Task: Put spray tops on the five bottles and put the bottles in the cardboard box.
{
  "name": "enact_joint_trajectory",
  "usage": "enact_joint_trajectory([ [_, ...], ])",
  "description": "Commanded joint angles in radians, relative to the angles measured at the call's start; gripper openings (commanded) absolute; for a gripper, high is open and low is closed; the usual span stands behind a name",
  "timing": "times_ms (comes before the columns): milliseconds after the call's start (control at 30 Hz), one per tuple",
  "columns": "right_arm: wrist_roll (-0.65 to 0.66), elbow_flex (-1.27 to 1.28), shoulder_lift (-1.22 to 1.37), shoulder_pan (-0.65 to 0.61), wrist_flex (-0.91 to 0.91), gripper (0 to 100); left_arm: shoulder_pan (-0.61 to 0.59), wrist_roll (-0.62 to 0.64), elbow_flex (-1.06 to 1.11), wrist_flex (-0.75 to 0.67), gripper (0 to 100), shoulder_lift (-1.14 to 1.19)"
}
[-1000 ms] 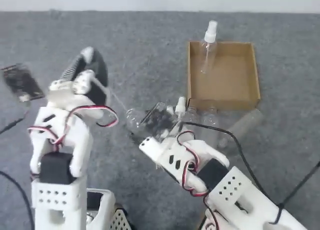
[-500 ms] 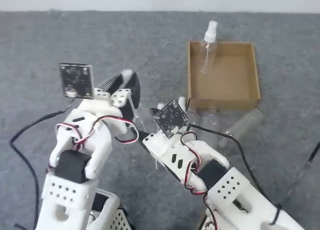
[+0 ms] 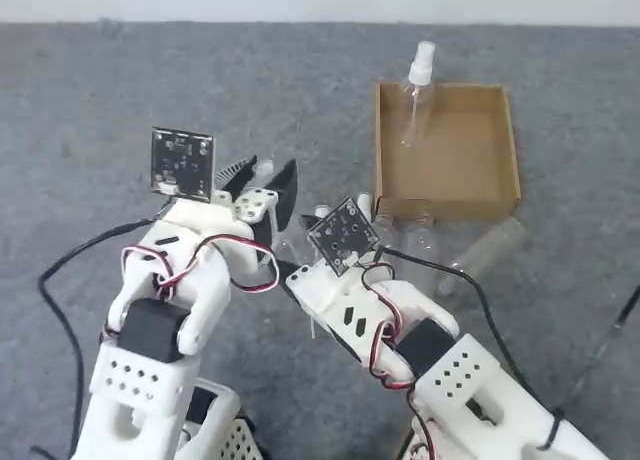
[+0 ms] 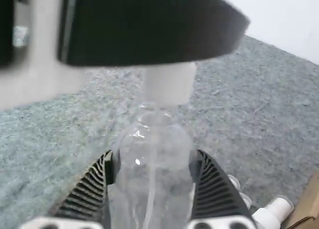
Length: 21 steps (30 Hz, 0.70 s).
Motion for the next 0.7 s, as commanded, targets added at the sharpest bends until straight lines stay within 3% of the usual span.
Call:
enact_joint_trajectory([
  [0, -0.009, -0.014, -0.042, 0.013, -0.021, 0.6, -0.044, -0.031, -0.127, 0.026, 16, -0.014],
  [233, -0.008, 0.005, -0.042, 0.008, -0.015, 0.6, -0.166, -0.032, -0.168, -0.014, 16, -0.002],
  [667, -0.008, 0.034, -0.042, 0.013, -0.084, 0.6, -0.117, -0.127, -0.119, 0.043, 16, 0.135],
])
